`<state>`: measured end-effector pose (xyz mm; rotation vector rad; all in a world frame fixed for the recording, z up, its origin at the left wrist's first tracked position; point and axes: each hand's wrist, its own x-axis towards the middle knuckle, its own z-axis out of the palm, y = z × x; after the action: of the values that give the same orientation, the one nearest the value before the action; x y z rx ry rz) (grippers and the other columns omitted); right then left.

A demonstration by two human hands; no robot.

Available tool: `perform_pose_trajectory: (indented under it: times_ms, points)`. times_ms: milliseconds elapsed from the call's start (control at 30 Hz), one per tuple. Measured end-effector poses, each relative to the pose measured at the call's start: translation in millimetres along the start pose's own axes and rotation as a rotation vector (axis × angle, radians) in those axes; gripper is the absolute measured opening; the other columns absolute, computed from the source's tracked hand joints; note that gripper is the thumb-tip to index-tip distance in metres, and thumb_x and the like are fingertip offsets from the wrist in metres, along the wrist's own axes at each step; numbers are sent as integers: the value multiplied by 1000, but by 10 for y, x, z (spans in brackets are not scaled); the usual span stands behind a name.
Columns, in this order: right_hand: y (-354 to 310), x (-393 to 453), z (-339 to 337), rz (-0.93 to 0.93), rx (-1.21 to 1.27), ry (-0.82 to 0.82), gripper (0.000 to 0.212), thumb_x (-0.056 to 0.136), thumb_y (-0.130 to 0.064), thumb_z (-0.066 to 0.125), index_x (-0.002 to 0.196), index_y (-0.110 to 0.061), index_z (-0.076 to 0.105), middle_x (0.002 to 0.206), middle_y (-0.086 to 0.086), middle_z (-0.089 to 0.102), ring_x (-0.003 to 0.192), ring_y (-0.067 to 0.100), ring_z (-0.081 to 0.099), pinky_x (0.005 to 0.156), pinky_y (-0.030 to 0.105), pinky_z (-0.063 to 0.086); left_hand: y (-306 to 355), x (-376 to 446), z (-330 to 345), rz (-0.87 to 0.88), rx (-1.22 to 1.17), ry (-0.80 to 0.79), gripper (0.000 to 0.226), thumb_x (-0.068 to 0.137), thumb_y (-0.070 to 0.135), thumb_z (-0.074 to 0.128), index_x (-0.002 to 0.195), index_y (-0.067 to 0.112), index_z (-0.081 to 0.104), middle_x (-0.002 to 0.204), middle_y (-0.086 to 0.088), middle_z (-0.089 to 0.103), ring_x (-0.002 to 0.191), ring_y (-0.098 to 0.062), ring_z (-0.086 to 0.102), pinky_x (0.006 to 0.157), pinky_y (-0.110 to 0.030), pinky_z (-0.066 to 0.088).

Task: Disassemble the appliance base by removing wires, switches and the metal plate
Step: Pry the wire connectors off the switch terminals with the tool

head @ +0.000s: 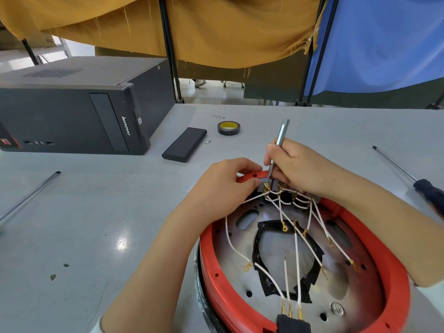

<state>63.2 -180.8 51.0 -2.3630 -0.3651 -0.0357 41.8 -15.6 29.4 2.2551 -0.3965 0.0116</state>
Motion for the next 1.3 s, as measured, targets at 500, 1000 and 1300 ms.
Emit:
perform_pose_trajectory:
  times_ms: [500, 1000, 1300]
  points:
    - [39, -27, 14, -57, 134, 53, 26, 98, -31, 33, 81, -20, 51, 43, -7, 45, 37, 4, 39, 44, 19, 36, -7, -5, -5, -11, -1, -7, 23, 90, 29, 58, 112, 35, 64, 107, 23, 64, 94, 5, 60, 83, -13, 45]
    - [-59, 84, 28, 28, -107, -11, 35, 101, -35, 29, 78, -22, 52, 53, -7, 47, 43, 4, 42, 52, 24, 30, 1, -11, -1, -11, -21, -6, 22, 89, 26, 58, 107, 38, 64, 104, 25, 65, 88, 10, 60, 79, -9, 44]
    - [19, -49, 3, -60, 111, 60, 28, 99, -30, 35, 79, -20, 51, 45, -7, 45, 37, 4, 41, 44, 18, 36, 6, -16, -6, -18, -2, -6, 23, 91, 28, 57, 112, 35, 64, 106, 22, 65, 94, 5, 61, 84, -17, 46]
